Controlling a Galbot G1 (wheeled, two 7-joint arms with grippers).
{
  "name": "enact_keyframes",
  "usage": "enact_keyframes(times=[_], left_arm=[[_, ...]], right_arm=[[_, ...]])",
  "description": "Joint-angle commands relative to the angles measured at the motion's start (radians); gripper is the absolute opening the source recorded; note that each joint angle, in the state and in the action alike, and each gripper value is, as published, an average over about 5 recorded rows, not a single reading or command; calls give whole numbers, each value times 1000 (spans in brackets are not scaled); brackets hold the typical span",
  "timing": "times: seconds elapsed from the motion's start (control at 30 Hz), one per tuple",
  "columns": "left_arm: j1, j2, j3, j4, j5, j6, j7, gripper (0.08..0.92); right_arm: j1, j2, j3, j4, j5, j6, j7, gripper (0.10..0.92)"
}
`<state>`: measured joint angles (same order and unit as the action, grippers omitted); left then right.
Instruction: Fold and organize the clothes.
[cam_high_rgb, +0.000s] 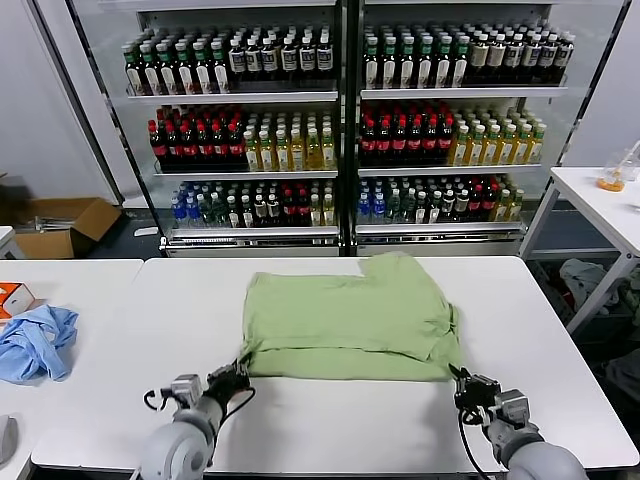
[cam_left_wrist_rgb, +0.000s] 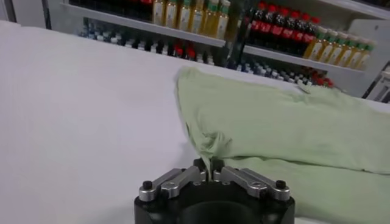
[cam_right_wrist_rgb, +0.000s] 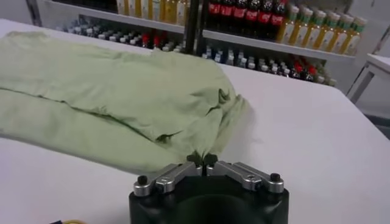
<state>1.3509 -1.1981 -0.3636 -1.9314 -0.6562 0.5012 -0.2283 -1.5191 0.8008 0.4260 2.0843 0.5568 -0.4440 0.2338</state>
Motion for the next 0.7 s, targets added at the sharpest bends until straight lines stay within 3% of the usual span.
enact_keyframes(times=[0.03, 0.3, 0.53, 0.7], left_arm=[[278, -3, -115, -214, 21, -3, -5, 125], [354, 16, -157, -262, 54, -4, -6, 112], [417, 41, -179, -320, 44, 20, 5, 108], [421, 50, -188, -356, 40, 35, 5, 192]], right_arm=[[-177, -61, 64, 105, -24, 4, 1, 121], [-307, -57, 112, 171, -61, 6, 5, 121], [-434, -12, 96, 236, -180, 20, 11, 121], [-479, 14, 107, 271, -224, 16, 26, 127]])
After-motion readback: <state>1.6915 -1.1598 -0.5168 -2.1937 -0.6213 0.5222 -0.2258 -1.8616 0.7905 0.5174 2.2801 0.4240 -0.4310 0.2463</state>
